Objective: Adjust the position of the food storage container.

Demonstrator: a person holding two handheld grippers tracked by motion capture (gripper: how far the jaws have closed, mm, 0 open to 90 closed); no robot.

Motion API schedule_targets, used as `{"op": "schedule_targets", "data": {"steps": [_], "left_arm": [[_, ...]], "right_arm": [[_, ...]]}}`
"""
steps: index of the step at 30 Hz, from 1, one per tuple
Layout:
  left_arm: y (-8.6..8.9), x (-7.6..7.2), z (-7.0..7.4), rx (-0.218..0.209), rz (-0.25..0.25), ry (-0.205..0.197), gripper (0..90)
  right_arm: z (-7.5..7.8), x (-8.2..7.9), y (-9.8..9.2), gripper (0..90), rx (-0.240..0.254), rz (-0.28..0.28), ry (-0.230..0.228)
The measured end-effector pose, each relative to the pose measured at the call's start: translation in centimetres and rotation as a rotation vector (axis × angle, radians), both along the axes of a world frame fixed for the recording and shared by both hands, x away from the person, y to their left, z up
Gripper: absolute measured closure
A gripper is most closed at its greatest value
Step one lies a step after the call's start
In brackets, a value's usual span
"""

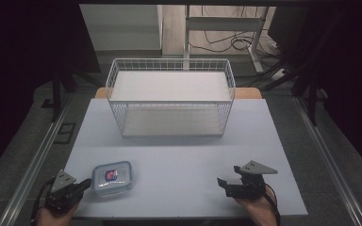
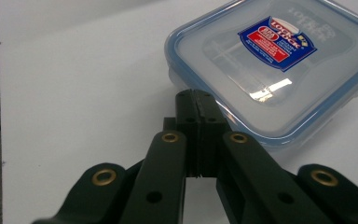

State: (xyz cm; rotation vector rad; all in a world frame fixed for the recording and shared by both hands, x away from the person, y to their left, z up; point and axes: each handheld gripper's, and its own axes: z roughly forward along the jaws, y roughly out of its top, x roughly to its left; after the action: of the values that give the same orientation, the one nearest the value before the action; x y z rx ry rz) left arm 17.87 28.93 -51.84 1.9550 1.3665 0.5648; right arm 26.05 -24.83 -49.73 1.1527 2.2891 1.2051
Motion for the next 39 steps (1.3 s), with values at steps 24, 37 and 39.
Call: {"op": "schedule_targets", "data": {"steps": [24,37,39], "left_arm": [[-3.5,1.7,0.2,-0.041,-0.060,-0.010,89.8],[-5.9,3.4,0.3,-0.037,-0.117,-0.016,89.8],[-6.4,3.7,0.3,-0.033,-0.126,-0.018,89.7]], "right_arm": [[0.0,0.0,0.2,23.6,-0.001,0.027,0.006],[-0.1,0.3,0.1,26.9,0.020,0.042,0.020],[-0.1,0.3,0.2,26.8,0.013,0.045,0.019]]}}
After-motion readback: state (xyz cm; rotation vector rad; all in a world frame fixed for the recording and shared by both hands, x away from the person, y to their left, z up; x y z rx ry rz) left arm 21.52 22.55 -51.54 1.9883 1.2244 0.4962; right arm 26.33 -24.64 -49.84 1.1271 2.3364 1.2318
